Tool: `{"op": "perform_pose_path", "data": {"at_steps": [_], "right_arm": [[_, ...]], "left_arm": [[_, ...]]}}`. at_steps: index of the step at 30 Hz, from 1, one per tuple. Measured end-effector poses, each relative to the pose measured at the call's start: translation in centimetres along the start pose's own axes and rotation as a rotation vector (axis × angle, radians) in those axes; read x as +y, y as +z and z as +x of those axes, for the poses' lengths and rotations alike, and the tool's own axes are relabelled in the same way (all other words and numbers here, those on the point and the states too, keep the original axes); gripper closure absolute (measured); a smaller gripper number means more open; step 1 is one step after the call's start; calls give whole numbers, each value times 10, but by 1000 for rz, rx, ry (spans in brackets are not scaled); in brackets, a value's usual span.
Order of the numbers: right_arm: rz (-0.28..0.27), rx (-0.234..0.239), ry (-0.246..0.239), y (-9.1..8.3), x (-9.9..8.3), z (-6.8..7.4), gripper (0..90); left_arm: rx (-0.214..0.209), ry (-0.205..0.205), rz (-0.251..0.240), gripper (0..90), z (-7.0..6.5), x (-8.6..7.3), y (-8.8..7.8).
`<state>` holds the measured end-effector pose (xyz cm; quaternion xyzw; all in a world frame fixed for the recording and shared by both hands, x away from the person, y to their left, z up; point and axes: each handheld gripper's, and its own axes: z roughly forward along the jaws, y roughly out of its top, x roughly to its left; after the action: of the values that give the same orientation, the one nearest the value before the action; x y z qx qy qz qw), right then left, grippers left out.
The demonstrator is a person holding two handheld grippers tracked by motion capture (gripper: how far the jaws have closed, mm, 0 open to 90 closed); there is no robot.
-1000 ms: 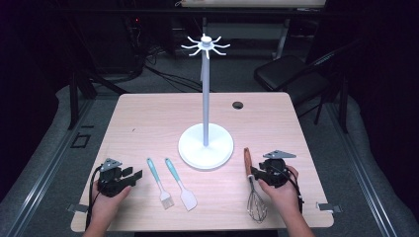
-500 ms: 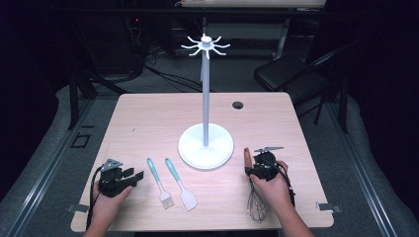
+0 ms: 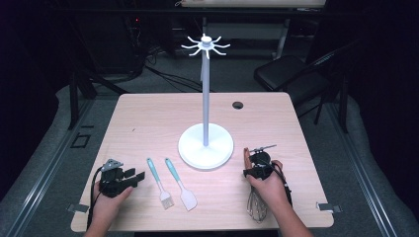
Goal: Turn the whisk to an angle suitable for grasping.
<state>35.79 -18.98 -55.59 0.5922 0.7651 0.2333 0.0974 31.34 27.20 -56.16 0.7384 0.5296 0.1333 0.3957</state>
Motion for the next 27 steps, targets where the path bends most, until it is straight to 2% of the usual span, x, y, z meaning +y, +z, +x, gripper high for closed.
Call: {"op": "perform_pose_path", "data": {"at_steps": [2, 6, 9, 11, 15, 23, 25, 27], "right_arm": [[-1, -5, 7, 0, 0, 0, 624], [6, -16, 26, 0, 1, -1, 678], [13, 0, 59, 0, 3, -2, 698], [14, -10, 59, 0, 3, -1, 704], [17, 0, 65, 1, 4, -1, 706], [37, 44, 96, 0, 6, -7, 707], [33, 70, 102, 0, 5, -9, 707], [31, 74, 101, -1, 5, -10, 707]], "left_arm": [[-9, 2, 8, 507, 0, 1, -1], [-17, 5, -11, 504, 0, 1, -2], [-17, 11, -5, 502, -1, 1, -3], [-16, 11, -7, 502, -1, 1, -3], [-14, 8, -18, 503, 0, 1, -4], [-14, 8, -28, 503, -1, 1, -4], [-22, 10, -29, 504, -1, 2, -5], [-30, 13, -36, 505, -2, 2, -5]]}}
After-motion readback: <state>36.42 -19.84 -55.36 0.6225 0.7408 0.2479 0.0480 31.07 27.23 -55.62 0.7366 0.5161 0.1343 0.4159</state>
